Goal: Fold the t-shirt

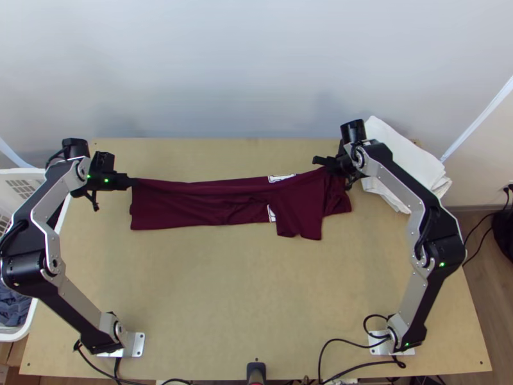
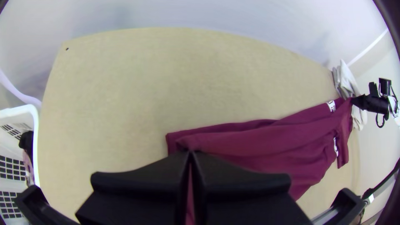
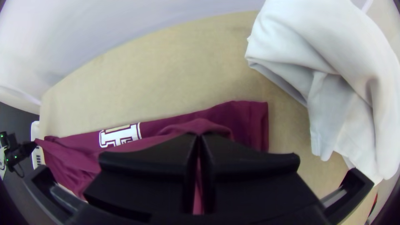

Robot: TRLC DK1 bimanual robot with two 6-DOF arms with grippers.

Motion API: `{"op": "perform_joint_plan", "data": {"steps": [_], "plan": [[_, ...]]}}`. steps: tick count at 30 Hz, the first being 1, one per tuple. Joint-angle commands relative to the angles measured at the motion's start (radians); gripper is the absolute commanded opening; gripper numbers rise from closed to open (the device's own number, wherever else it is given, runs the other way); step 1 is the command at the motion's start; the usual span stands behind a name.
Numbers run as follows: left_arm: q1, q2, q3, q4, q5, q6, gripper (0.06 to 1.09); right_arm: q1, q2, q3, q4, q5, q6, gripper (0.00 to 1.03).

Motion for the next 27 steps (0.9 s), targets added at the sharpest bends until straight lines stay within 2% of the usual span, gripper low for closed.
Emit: {"op": "perform_joint_plan", "data": {"steps": [1,9,10,12,13,14,15,16,18,20,24,27], "plan": [[-0.010,0.026,0.019,0.012,0.001,-0.046,0.10,0.001,0.035,0.032,0.029,0.030,-0.015,0.03],[0.002,0.044,0.013,0.041,0.001,-0.069,0.10,0.004,0.067,0.046,0.043,0.076,-0.015,0.03],[0.004,0.044,0.013,0.055,0.001,-0.075,0.13,0.005,0.067,0.046,0.043,0.076,-0.015,0.07],[0.010,0.036,0.011,0.059,0.002,-0.078,0.36,0.008,0.062,0.043,0.043,0.076,-0.014,0.31],[0.016,0.032,0.013,0.072,0.002,-0.084,0.54,0.010,0.055,0.043,0.041,0.084,-0.014,0.57],[0.024,0.033,0.023,0.070,0.007,-0.098,0.73,0.011,0.044,0.041,0.040,0.087,-0.011,0.89],[0.028,0.035,0.034,0.053,0.016,-0.098,0.88,0.014,0.030,0.038,0.038,0.087,-0.006,1.00],[0.035,0.035,0.040,0.052,0.016,-0.101,0.96,0.021,0.007,0.030,0.040,0.090,-0.003,0.99],[0.054,0.029,0.052,0.041,0.019,-0.115,1.02,0.034,-0.056,0.018,0.040,0.094,0.006,0.99],[0.085,0.013,0.052,0.039,0.040,-0.128,1.02,0.053,-0.131,0.001,0.041,0.093,0.006,0.99],[0.159,-0.026,0.016,-0.040,0.191,-0.098,1.02,0.103,-0.311,-0.048,0.040,0.085,0.031,0.99],[0.196,-0.042,-0.043,-0.076,0.251,-0.059,0.99,0.120,-0.423,-0.051,0.011,0.008,0.089,0.99]]}}
